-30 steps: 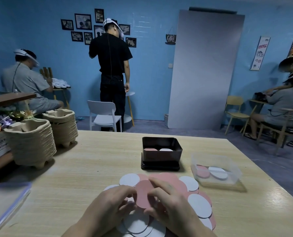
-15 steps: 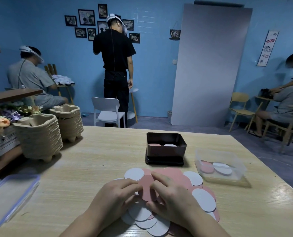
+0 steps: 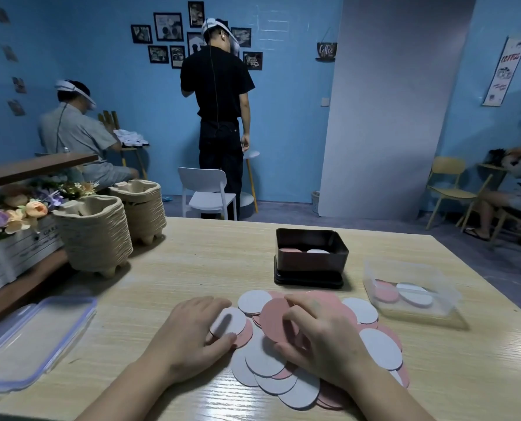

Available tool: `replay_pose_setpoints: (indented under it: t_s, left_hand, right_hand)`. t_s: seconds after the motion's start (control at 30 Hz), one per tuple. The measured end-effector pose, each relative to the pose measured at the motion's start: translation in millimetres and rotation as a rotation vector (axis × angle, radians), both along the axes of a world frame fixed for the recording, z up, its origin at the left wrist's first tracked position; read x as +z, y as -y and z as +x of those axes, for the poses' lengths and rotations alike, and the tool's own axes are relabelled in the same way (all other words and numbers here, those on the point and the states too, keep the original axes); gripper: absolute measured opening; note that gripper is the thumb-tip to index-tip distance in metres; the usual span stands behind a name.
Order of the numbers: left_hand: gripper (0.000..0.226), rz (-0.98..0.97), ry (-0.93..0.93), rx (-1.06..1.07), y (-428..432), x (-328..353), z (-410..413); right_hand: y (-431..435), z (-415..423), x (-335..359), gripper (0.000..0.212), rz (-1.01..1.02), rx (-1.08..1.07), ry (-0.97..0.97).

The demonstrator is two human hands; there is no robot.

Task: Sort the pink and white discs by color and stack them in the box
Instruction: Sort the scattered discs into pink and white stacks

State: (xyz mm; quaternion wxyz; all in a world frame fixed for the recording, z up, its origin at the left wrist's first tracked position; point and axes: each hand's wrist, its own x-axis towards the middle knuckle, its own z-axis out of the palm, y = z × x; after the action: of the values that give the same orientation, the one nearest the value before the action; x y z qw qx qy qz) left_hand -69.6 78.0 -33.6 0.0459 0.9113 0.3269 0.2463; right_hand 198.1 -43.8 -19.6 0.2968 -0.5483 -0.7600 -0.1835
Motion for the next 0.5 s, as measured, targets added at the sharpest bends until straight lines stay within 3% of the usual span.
replay_pose_setpoints:
  t_s: [0.2,0.5]
  left_hand:
    - [0.049,-0.006,0.015,0.023,5,2,3]
    - [0.045,0.273,0.121,-0.081,12,8,11]
  right_hand:
    - [5,1,-1,0.037,-0.029,0.001,-0.016]
    - [4,1,-2,0.036,-0.052,-0.009,-0.037]
